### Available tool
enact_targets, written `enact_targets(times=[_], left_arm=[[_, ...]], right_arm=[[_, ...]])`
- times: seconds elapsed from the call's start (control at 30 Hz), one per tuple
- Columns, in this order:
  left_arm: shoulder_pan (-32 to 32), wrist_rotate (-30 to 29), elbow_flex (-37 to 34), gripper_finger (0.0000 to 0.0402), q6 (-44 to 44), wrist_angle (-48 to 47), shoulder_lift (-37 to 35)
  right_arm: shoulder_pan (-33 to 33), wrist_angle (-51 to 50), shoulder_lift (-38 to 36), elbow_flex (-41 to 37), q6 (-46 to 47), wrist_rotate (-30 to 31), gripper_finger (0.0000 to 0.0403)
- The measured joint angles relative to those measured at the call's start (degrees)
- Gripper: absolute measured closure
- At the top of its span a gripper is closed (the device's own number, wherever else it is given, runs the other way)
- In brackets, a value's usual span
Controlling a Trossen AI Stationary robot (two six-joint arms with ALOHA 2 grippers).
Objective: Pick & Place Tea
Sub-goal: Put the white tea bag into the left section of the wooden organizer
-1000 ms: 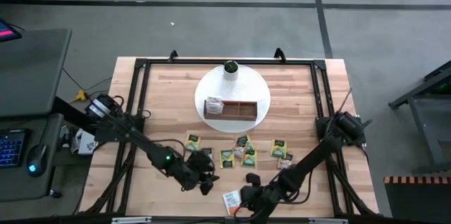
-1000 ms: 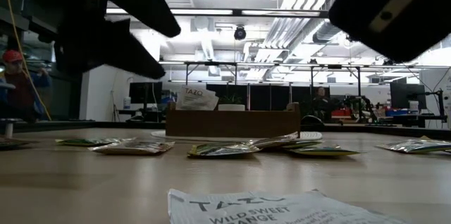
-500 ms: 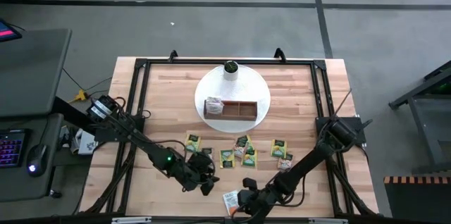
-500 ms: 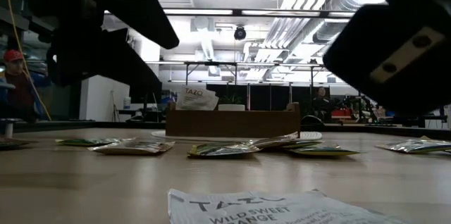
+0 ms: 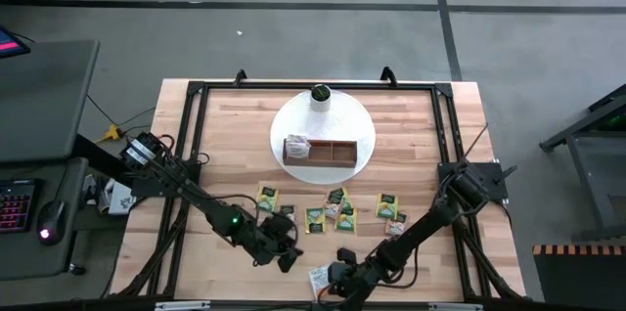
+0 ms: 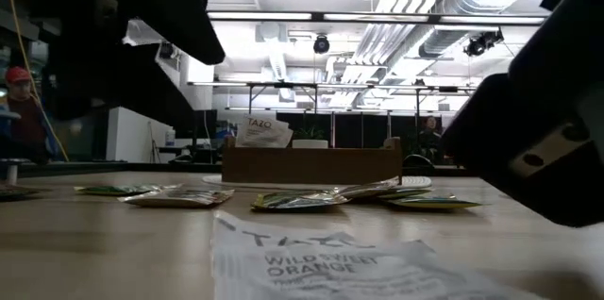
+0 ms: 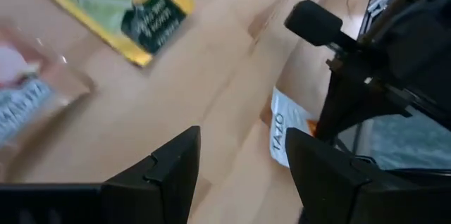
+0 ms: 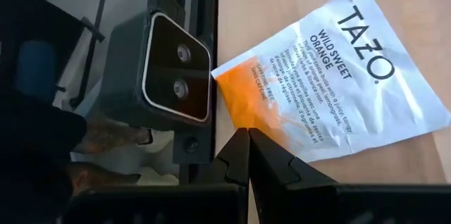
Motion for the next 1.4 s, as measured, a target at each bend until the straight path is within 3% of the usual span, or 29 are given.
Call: enact_targets(times=[0.2,0.47,0.83,1.4], left_arm=[[0.04,2.62,0.04,0.0195,-9.03,1.02,1.59],[0.46,7.26,0.2,0.0195,-14.4,10.54,7.44],[0.71,7.47,0.1,0.0195,-22.41,11.95,10.19],[4.79,12.28,0.04,0.0195,-22.1,13.54,10.29]], right_arm=[[-1.19,-0.96,0.04,0.04,2.14,1.1,0.0403],[-3.52,-0.81,0.17,0.0,1.0,2.38,0.0403],[-3.79,-0.93,0.17,-0.11,0.76,2.46,0.0403],[-5.29,-0.67,0.17,-0.13,-0.19,2.99,0.0403]])
